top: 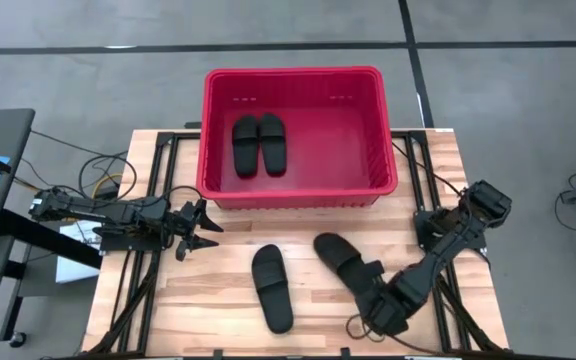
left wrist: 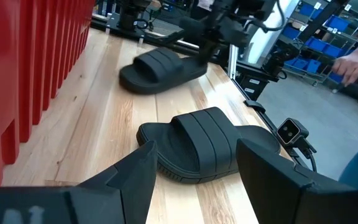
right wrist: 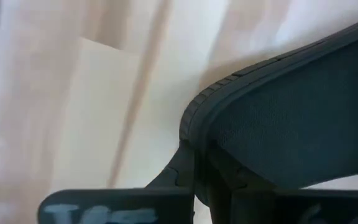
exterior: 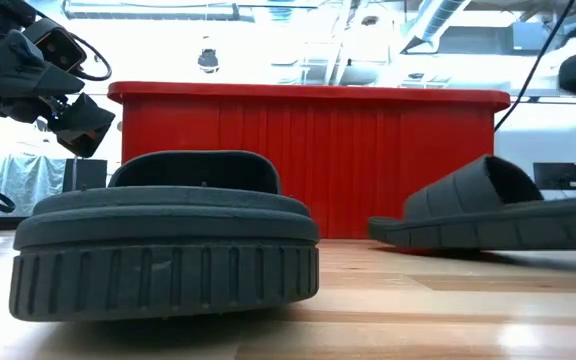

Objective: Pick and place slides into bin
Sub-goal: Put the black slide into the red bin

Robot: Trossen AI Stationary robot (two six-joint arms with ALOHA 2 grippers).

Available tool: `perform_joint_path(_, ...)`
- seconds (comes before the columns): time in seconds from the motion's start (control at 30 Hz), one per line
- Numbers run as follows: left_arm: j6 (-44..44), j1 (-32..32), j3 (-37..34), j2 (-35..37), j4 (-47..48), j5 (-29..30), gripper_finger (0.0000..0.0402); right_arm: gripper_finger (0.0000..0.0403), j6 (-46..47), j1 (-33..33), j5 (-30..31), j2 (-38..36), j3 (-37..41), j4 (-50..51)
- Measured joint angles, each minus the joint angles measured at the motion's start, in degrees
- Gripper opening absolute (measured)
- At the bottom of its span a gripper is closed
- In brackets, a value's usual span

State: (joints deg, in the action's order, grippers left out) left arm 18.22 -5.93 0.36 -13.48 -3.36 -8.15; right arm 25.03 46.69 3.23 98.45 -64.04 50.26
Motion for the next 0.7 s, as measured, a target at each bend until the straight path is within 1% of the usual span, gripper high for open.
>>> perform_joint_path(0.17, 0.0, 0.0, 0.01, 0.0, 0.01, 0.01, 0.0211, 0.0001, -0.08, 2.37, 2.22, -0.02, -3.46, 2.2)
perform_joint_path(0.3, 0.01, 0.01, 0.0, -0.01, 0.01, 0.01, 0.0211, 0.0001, -0.06, 3.71, 4.62, -0.07, -7.45, 6.13)
perform_joint_path(0.7, 0.0, 0.0, 0.0, -0.01, 0.02, 0.01, 0.0211, 0.0001, -0.12, 5.74, 14.47, -0.13, -24.47, 20.47)
